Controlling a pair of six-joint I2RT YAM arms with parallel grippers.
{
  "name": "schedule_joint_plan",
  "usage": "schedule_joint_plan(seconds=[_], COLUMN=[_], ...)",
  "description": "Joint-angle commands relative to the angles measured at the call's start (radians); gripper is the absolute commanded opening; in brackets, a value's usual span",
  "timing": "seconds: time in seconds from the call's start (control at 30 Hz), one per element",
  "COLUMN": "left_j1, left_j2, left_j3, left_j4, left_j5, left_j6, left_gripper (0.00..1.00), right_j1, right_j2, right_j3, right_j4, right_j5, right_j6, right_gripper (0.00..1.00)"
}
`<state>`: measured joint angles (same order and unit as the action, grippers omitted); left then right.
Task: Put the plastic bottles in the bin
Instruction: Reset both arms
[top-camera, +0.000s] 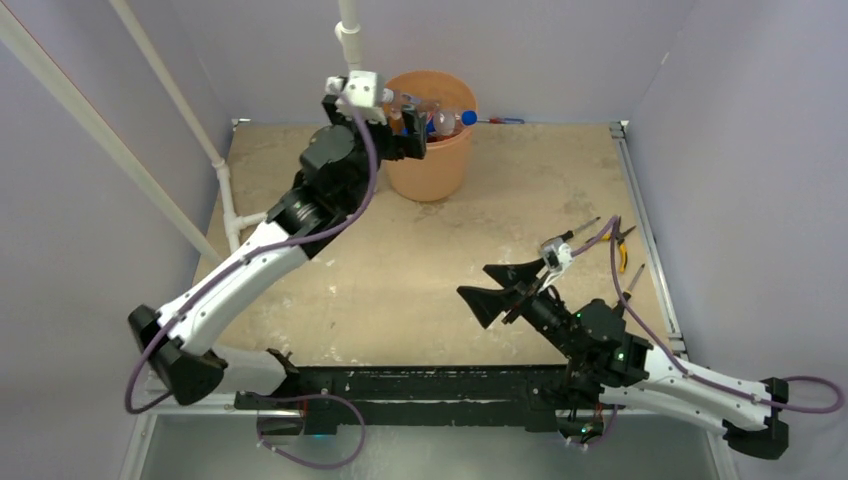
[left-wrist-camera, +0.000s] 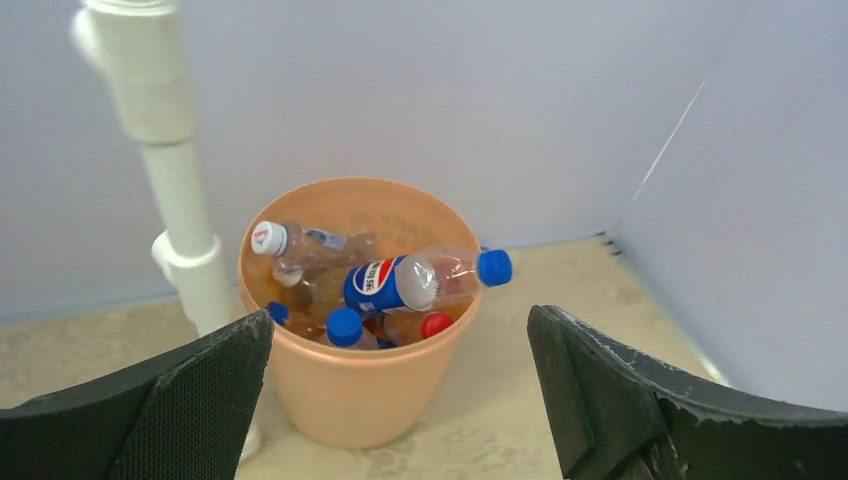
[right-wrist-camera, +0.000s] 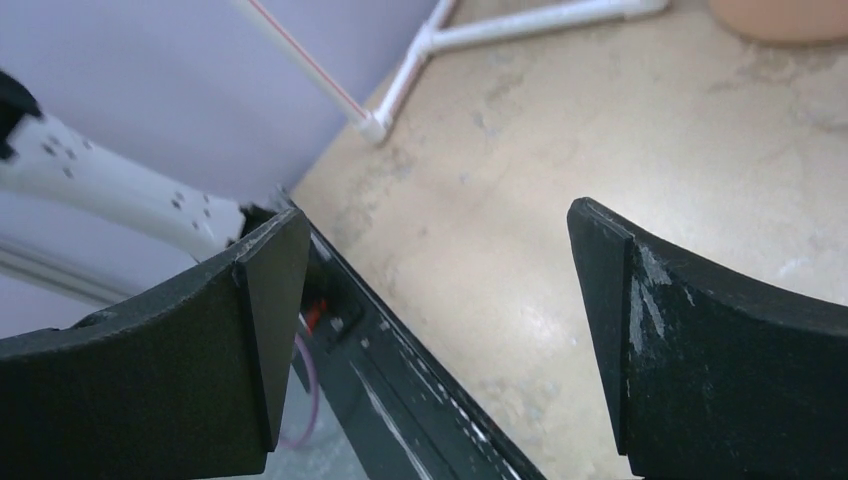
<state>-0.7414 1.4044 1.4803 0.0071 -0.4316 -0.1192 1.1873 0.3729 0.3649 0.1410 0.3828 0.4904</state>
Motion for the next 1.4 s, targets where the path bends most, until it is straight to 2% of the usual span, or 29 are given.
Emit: schedule_joint_plan(seconds=[0.0,0.07,0.2,0.3,0.37,0.4,0.47,0.6,0.67,0.8,0.9,1.0,1.1,1.17,1.27,1.37], left_j1=[-0.013,-0.013,-0.012,-0.013,-0.013,-0.013,-0.01,0.03,0.091,0.216,0.238,0.266,0.343,0.397,0.426,0.471], left_j2=[-0.107,-0.145,-0.273,-0.383,-0.442,-0.462,-0.483,-0.444,-0.412,-0.361,-0.343,-0.338,-0.309,-0.279,-0.218,-0.167], left_j3=[-0.12,-0.158,-0.26,-0.359,-0.433,-0.472,-0.523,-0.554,-0.567,-0.606,-0.63,-0.675,-0.726,-0.795,-0.961,-1.084], left_j4=[-0.086,-0.205,-0.402,-0.472,-0.466,-0.446,-0.418,-0.404,-0.388,-0.31,-0.267,-0.176,-0.053,0.106,0.41,0.644], left_j5=[-0.094,-0.175,-0.22,-0.253,-0.285,-0.293,-0.325,-0.372,-0.376,-0.37,-0.4,-0.401,-0.412,-0.373,-0.302,-0.248], left_j6=[-0.24,-0.312,-0.387,-0.419,-0.417,-0.395,-0.37,-0.314,-0.289,-0.322,-0.348,-0.27,-0.19,-0.084,0.065,0.006], left_gripper=[0.99,0.99,0.99,0.99,0.99,0.99,0.99,0.99,0.99,0.99,1.0,1.0,1.0,1.0,1.0,0.99], right_j1=[0.003,0.003,0.003,0.003,0.003,0.002,0.002,-0.004,-0.055,-0.348,-0.406,-0.454,-0.594,-0.652,-0.667,-0.667], right_j2=[0.057,0.103,0.165,0.232,0.282,0.306,0.373,0.48,0.516,0.6,0.654,0.675,0.727,0.762,0.802,0.823], right_j3=[0.134,0.177,0.245,0.348,0.395,0.409,0.442,0.511,0.522,0.581,0.598,0.557,0.552,0.556,0.566,0.572], right_j4=[0.058,0.091,0.127,0.036,-0.019,-0.018,-0.009,-0.036,-0.025,-0.136,-0.179,-0.125,-0.15,-0.17,-0.16,-0.12], right_j5=[0.107,0.202,0.265,0.373,0.494,0.513,0.512,0.529,0.49,0.135,0.126,0.144,0.061,0.038,0.114,0.268], right_j6=[-0.018,0.004,0.067,0.073,0.094,0.054,-0.023,-0.05,-0.058,0.106,0.136,0.103,0.166,0.216,0.17,0.027], right_gripper=[0.99,0.99,0.99,0.99,0.99,0.99,0.99,0.99,0.99,0.99,0.99,0.99,0.99,0.99,0.99,0.99])
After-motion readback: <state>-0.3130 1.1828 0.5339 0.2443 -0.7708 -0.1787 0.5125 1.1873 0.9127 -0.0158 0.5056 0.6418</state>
